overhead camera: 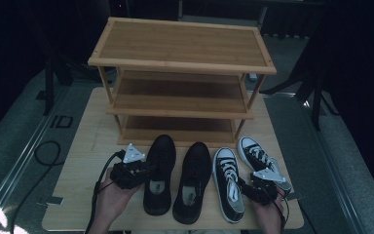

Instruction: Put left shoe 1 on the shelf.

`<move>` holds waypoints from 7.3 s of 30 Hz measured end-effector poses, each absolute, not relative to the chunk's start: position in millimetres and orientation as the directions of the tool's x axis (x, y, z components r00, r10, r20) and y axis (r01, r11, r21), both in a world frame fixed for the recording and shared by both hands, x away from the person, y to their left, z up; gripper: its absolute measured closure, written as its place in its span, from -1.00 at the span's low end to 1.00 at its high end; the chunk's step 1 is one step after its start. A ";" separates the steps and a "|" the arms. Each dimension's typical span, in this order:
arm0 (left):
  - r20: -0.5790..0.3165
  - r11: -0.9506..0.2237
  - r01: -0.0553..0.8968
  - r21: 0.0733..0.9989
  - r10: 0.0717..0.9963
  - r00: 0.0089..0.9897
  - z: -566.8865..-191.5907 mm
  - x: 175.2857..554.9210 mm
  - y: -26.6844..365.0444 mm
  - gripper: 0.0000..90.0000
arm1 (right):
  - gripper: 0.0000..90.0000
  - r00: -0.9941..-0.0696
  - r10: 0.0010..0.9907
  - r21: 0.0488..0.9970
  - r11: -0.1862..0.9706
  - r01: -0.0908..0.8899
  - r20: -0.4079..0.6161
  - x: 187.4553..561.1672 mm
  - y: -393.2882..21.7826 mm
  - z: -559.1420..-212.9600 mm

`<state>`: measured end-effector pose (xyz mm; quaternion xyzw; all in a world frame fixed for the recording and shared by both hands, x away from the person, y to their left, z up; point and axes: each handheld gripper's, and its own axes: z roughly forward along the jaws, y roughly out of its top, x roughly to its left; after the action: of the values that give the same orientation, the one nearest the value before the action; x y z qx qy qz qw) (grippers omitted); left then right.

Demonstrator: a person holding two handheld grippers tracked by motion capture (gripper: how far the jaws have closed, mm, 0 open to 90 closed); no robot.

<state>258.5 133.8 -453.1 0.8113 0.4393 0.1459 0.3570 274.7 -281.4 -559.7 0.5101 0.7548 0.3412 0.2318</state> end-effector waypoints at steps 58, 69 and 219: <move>-0.042 -0.591 0.694 0.412 0.748 0.662 -451.5 320.3 123.9 0.92 | 0.02 -0.373 0.928 0.753 0.249 0.610 -0.004 274.8 -281.6 -559.8; -0.004 -0.653 0.630 0.420 0.693 0.721 -446.2 335.0 131.1 0.93 | 0.02 -0.373 0.928 0.752 0.247 0.611 -0.002 274.7 -281.5 -559.8; 0.009 -0.443 0.672 0.593 0.838 0.545 -529.0 292.9 126.0 1.00 | 0.02 -0.372 0.928 0.751 0.247 0.612 -0.003 274.6 -281.3 -559.7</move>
<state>292.9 126.0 -529.0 0.8356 0.4519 0.1529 0.2723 274.6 -281.3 -559.7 0.5101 0.7549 0.3408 0.2320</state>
